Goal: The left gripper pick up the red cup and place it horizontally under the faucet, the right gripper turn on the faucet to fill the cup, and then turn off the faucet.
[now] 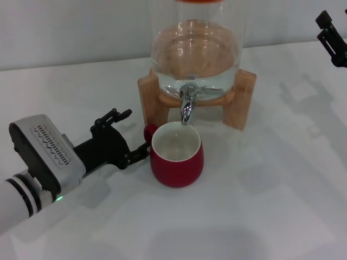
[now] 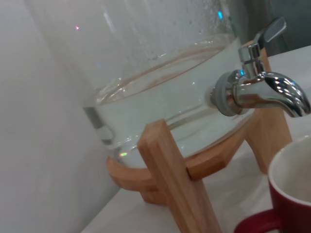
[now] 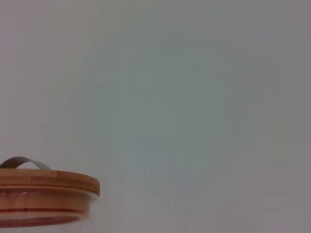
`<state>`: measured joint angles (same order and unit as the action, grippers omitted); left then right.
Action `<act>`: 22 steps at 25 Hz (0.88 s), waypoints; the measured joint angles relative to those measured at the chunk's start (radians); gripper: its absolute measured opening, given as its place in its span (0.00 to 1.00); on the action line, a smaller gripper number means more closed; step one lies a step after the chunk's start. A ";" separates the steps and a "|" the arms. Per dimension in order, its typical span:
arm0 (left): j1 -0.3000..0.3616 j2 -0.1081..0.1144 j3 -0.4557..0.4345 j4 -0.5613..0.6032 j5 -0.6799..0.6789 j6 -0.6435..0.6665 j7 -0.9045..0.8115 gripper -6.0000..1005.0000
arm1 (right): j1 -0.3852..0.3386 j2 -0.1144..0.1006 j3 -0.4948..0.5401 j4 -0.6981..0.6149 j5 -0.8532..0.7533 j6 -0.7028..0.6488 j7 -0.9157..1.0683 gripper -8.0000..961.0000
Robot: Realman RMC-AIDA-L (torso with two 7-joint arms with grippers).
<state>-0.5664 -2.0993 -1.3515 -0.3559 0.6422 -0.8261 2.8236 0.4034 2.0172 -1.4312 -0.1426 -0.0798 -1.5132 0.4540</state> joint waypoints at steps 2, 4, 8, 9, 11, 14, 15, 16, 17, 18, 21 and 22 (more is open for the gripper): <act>0.016 0.000 0.014 -0.025 -0.001 0.019 0.000 0.83 | 0.000 0.000 0.000 0.000 0.000 0.001 0.000 0.75; 0.027 0.001 0.018 -0.040 -0.001 0.028 0.000 0.83 | 0.000 0.000 0.000 0.000 0.000 0.001 0.000 0.75; 0.039 0.002 0.019 -0.048 -0.001 0.031 0.000 0.83 | 0.002 0.000 0.000 -0.001 -0.001 0.001 0.000 0.75; 0.042 0.002 0.020 -0.049 -0.002 0.031 0.001 0.83 | 0.003 0.000 0.000 -0.001 -0.001 0.001 0.000 0.75; 0.048 0.002 0.020 -0.050 -0.002 0.033 0.001 0.83 | 0.003 0.000 0.000 -0.001 -0.001 0.001 0.000 0.75; 0.052 0.002 0.020 -0.051 -0.003 0.035 0.000 0.83 | 0.003 0.000 0.000 -0.002 -0.002 -0.001 0.000 0.75; 0.053 0.002 0.020 -0.051 -0.003 0.035 -0.001 0.83 | 0.003 0.000 0.000 -0.002 -0.002 -0.002 0.000 0.75; 0.055 0.002 0.020 -0.051 -0.003 0.036 -0.001 0.83 | 0.003 0.000 0.000 -0.002 -0.002 -0.003 0.000 0.75; 0.060 0.002 0.020 -0.051 -0.003 0.040 -0.001 0.83 | 0.003 0.000 0.000 -0.002 -0.002 -0.003 0.000 0.75; 0.062 0.002 0.019 -0.051 -0.003 0.043 -0.001 0.83 | 0.003 0.000 0.000 -0.002 -0.002 -0.003 0.000 0.75; 0.070 0.002 0.016 -0.052 -0.004 0.061 0.001 0.83 | 0.001 0.000 0.000 -0.002 -0.002 -0.003 0.000 0.75; 0.071 0.003 0.014 -0.052 -0.004 0.066 0.001 0.83 | 0.001 0.000 0.000 -0.002 -0.002 -0.003 0.000 0.75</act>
<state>-0.4950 -2.0968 -1.3374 -0.4082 0.6382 -0.7600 2.8246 0.4045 2.0172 -1.4312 -0.1442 -0.0813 -1.5161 0.4540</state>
